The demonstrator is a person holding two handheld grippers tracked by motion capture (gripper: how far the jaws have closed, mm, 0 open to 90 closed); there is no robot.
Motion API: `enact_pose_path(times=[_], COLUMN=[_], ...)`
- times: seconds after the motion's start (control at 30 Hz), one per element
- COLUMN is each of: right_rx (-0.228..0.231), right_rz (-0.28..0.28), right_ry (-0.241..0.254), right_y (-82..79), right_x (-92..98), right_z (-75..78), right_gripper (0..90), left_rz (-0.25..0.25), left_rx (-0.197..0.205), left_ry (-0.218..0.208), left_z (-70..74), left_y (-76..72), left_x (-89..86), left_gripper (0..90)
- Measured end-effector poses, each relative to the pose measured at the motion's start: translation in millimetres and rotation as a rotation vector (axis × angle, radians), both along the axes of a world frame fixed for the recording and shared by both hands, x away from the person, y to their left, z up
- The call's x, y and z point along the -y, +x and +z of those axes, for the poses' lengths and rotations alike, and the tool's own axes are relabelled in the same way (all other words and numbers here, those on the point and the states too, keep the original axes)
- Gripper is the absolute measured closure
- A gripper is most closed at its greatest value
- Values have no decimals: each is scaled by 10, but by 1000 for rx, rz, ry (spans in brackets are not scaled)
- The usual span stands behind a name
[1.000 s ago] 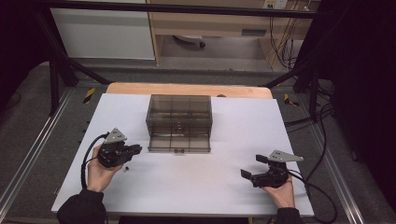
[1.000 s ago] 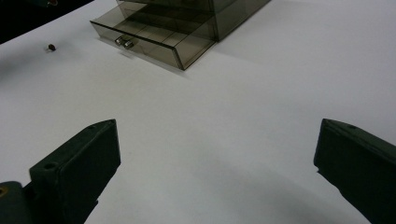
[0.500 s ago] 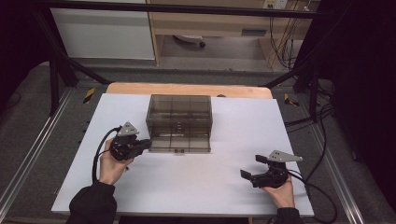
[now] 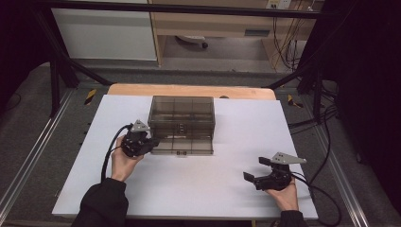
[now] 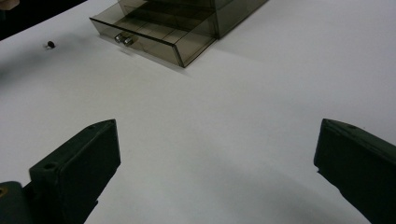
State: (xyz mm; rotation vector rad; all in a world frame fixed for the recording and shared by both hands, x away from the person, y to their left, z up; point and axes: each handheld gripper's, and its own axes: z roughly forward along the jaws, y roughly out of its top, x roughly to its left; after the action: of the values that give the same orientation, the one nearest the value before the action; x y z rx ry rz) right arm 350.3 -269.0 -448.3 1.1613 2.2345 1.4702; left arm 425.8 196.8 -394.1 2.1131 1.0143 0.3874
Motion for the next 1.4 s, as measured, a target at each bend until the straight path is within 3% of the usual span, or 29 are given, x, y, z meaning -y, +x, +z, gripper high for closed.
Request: enact_pose_path(times=[0.53,0.77,0.8,0.9,1.07,1.17,1.2,1.4], right_rx=[1,0,0,1,0,1,1,-1], right_rz=[1,0,0,1,-1,-2,-1,-3], right_ry=[-1,-1,-1,-1,0,0,0,1], right_y=[0,0,0,0,2,1,1,1], right_x=[4,2,2,4,1,1,3,1], right_z=[1,1,1,2,-1,0,0,0], right_gripper=[8,8,8,8,8,8,7,7], left_rz=[24,37,21,39,21,8,2,-14], left_rx=[-39,-54,-36,-54,-32,-21,-20,12], left_ry=[75,77,71,70,37,24,21,-16], left_z=[-233,-292,-299,-279,-187,-121,-103,-37], left_y=[163,208,225,202,142,81,61,-74], left_x=[101,119,122,113,82,56,45,-83], left_gripper=[822,811,768,721,623,541,467,353])
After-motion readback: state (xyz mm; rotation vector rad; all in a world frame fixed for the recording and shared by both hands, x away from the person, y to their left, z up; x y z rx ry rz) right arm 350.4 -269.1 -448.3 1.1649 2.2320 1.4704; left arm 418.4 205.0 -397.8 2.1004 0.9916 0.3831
